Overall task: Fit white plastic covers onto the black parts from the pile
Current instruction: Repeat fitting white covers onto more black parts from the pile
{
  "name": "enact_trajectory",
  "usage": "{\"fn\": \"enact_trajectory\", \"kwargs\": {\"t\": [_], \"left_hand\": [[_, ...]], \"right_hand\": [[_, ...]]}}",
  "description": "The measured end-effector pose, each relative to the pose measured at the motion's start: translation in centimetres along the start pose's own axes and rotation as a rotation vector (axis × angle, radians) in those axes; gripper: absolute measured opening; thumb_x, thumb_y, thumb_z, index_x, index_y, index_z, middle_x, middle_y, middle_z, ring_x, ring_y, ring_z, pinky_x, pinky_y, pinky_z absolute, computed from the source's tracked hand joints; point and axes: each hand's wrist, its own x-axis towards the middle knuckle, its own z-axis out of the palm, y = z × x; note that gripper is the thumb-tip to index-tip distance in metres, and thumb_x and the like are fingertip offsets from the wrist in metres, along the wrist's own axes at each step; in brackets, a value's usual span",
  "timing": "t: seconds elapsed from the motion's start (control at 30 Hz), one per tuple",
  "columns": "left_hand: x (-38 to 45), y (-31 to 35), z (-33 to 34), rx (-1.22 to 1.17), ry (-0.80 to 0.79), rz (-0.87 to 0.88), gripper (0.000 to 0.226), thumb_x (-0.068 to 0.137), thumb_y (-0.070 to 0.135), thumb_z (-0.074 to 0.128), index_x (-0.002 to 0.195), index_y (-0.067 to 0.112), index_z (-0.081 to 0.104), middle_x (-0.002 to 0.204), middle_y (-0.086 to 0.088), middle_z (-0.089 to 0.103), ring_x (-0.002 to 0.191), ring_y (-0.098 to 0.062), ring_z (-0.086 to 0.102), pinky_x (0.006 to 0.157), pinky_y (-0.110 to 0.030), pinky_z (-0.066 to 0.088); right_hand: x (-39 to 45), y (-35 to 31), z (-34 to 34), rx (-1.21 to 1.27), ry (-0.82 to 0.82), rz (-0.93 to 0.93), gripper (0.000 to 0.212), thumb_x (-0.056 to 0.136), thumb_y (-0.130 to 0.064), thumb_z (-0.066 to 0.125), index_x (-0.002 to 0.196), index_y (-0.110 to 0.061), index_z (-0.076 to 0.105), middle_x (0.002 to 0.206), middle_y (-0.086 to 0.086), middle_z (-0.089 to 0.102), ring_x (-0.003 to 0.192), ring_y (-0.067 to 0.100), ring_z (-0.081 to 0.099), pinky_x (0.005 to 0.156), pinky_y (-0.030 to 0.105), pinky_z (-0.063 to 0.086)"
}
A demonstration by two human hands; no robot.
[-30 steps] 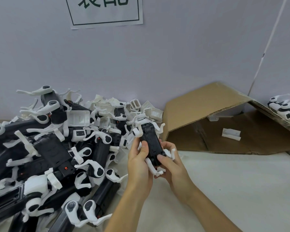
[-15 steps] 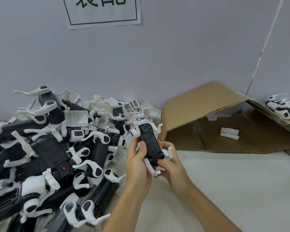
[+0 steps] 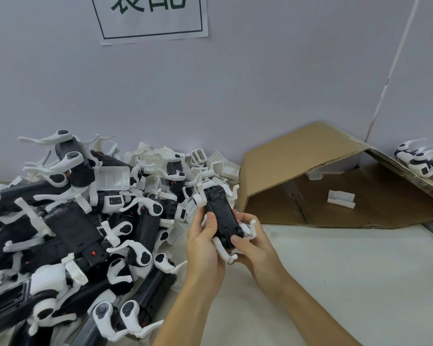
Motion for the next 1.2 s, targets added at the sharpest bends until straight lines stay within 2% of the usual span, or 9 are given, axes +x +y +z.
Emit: {"fn": "enact_trajectory", "kwargs": {"t": [0.17,0.3,0.43,0.6,0.7,0.8,0.87,1.0,1.2], "left_hand": [[0.03,-0.21,-0.04,-0.002,0.012,-0.02,0.035,0.104,0.019,0.042,0.1,0.029,0.075,0.103,-0.017,0.073,0.086,-0.036,0.069,0.051,-0.036,0.053],[0.08,-0.27,-0.18,-0.012,0.009,-0.016,0.033,0.105,0.018,0.041,0.102,0.025,0.074,0.103,-0.017,0.073,0.086,-0.034,0.071,0.057,-0.037,0.056],[0.13,-0.43,-0.3,-0.007,0.025,-0.025,0.03,0.105,0.018,0.04,0.118,0.019,0.067,0.112,-0.02,0.071,0.096,-0.039,0.069,0.058,-0.037,0.053],[0.24,-0.63,-0.25,0.002,0.04,-0.004,0.029,0.105,0.016,0.041,0.123,0.015,0.064,0.117,-0.024,0.069,0.104,-0.044,0.067,0.084,-0.054,0.054],[0.14,-0.56,-0.27,0.023,0.017,-0.001,0.029,0.106,0.017,0.04,0.114,0.02,0.068,0.112,-0.022,0.071,0.093,-0.04,0.069,0.068,-0.043,0.055],[0.08,-0.57,-0.28,0.044,-0.01,0.002,0.03,0.106,0.018,0.038,0.114,0.022,0.067,0.107,-0.02,0.072,0.087,-0.035,0.069,0.058,-0.038,0.054],[0.04,-0.61,-0.32,0.051,-0.02,0.01,0.03,0.106,0.017,0.038,0.114,0.022,0.067,0.103,-0.017,0.073,0.084,-0.032,0.07,0.058,-0.038,0.056],[0.11,-0.63,-0.33,0.029,-0.019,0.021,0.034,0.105,0.016,0.04,0.103,0.026,0.073,0.096,-0.013,0.074,0.08,-0.027,0.072,0.065,-0.041,0.061],[0.26,-0.64,-0.35,0.027,0.007,0.012,0.029,0.106,0.016,0.04,0.114,0.021,0.067,0.102,-0.015,0.074,0.084,-0.029,0.073,0.065,-0.04,0.061]], "right_hand": [[-0.08,-0.14,-0.13,-0.077,0.0,-0.014,0.037,0.083,-0.025,0.057,0.119,-0.023,0.049,0.104,-0.004,0.072,0.092,0.022,0.067,0.077,0.042,0.053],[0.06,-0.05,-0.03,-0.05,0.008,0.007,0.037,0.082,-0.027,0.058,0.118,-0.026,0.051,0.108,0.003,0.07,0.094,0.023,0.065,0.079,0.044,0.052],[0.18,0.04,-0.06,-0.015,-0.008,0.037,0.041,0.079,-0.022,0.056,0.12,-0.025,0.051,0.109,0.009,0.068,0.09,0.023,0.064,0.075,0.04,0.052],[0.02,0.14,-0.33,-0.005,-0.037,0.022,0.042,0.077,-0.018,0.053,0.119,-0.023,0.051,0.103,0.001,0.07,0.087,0.019,0.063,0.068,0.033,0.052],[0.0,0.16,-0.21,-0.057,-0.014,0.005,0.04,0.079,-0.02,0.051,0.119,-0.026,0.051,0.106,0.006,0.069,0.088,0.02,0.063,0.072,0.038,0.051],[-0.11,0.15,-0.17,-0.114,-0.004,-0.014,0.038,0.081,-0.023,0.049,0.117,-0.031,0.05,0.1,-0.004,0.07,0.086,0.016,0.063,0.072,0.037,0.052],[-0.16,0.03,-0.16,-0.131,-0.005,-0.017,0.038,0.081,-0.024,0.049,0.118,-0.032,0.049,0.098,-0.008,0.07,0.086,0.015,0.064,0.072,0.036,0.053],[-0.15,-0.21,0.05,-0.078,-0.004,0.002,0.038,0.081,-0.028,0.054,0.119,-0.028,0.05,0.1,0.001,0.071,0.081,0.015,0.063,0.068,0.033,0.051],[-0.05,-0.16,0.13,-0.061,0.002,0.028,0.038,0.081,-0.029,0.056,0.119,-0.029,0.05,0.104,0.004,0.071,0.086,0.02,0.064,0.073,0.038,0.051]]}}
